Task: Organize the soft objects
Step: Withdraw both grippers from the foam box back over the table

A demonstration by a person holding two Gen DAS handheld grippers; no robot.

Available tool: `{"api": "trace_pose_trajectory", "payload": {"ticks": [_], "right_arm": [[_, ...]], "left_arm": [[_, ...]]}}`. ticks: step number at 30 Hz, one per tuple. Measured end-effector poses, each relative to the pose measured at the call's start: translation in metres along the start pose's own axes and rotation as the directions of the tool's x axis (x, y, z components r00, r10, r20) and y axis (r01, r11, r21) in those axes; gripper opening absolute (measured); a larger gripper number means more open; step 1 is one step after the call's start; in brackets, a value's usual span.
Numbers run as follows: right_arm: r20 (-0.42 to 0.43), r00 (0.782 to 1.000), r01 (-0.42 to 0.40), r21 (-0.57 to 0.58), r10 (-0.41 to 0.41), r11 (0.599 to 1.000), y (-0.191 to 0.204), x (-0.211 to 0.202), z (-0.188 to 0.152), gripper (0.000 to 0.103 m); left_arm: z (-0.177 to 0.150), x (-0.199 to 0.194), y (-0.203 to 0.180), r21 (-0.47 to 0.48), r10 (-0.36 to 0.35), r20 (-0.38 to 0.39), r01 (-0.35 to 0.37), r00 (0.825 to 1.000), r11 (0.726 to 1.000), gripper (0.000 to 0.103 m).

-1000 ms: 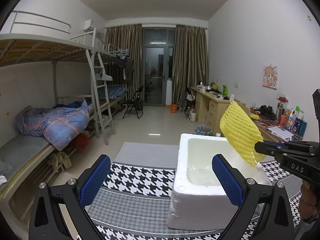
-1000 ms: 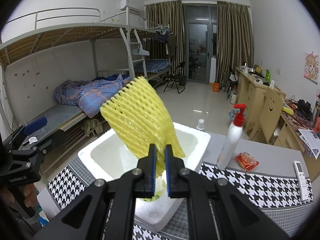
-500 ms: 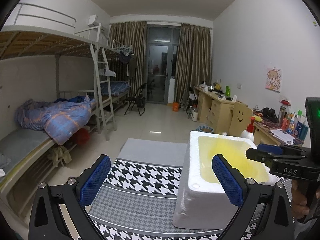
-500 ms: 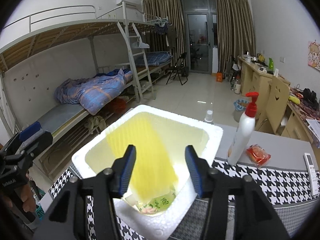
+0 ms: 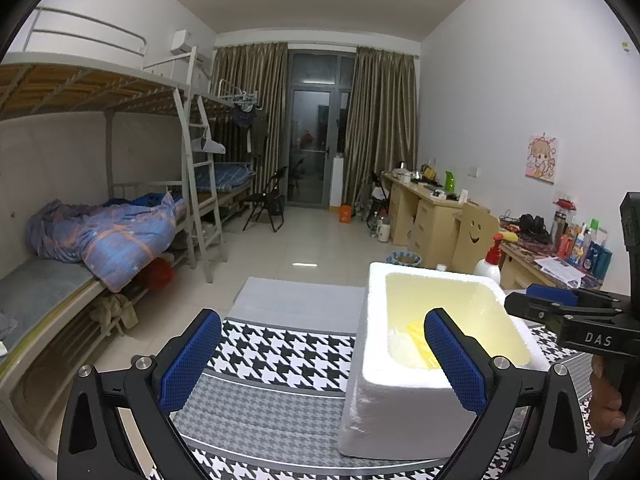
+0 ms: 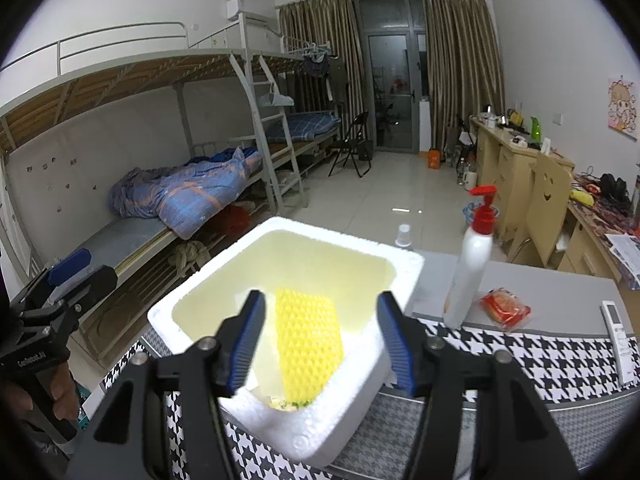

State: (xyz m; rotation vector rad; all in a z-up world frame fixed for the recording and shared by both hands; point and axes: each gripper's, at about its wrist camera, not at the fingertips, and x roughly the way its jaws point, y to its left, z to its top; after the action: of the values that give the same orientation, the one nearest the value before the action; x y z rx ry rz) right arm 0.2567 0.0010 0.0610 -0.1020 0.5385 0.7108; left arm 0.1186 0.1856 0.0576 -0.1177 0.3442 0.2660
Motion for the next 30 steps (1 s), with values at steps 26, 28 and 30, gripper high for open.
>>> {"api": "trace_pose_trajectory", "payload": {"ticks": [26, 28, 30], "right_arm": [[0.098, 0.992, 0.075, 0.044, -0.079, 0.996, -0.028, -0.058, -0.021, 0.08], [0.113, 0.991, 0.072, 0.039, -0.076, 0.997, -0.032, -0.066, -0.023, 0.081], [0.126, 0.988, 0.079, 0.042, -0.084, 0.996, -0.035, -0.072, -0.025, 0.085]], "left_arm": [[0.004, -0.023, -0.048, 0.055, -0.083, 0.023, 0.081, 0.996, 0.995, 0.102], [0.003, -0.025, -0.053, 0.061, -0.09, 0.026, 0.089, 0.996, 0.994, 0.102], [0.002, -0.027, -0.061, 0.071, -0.099, 0.027, 0.096, 0.995, 0.993, 0.102]]}}
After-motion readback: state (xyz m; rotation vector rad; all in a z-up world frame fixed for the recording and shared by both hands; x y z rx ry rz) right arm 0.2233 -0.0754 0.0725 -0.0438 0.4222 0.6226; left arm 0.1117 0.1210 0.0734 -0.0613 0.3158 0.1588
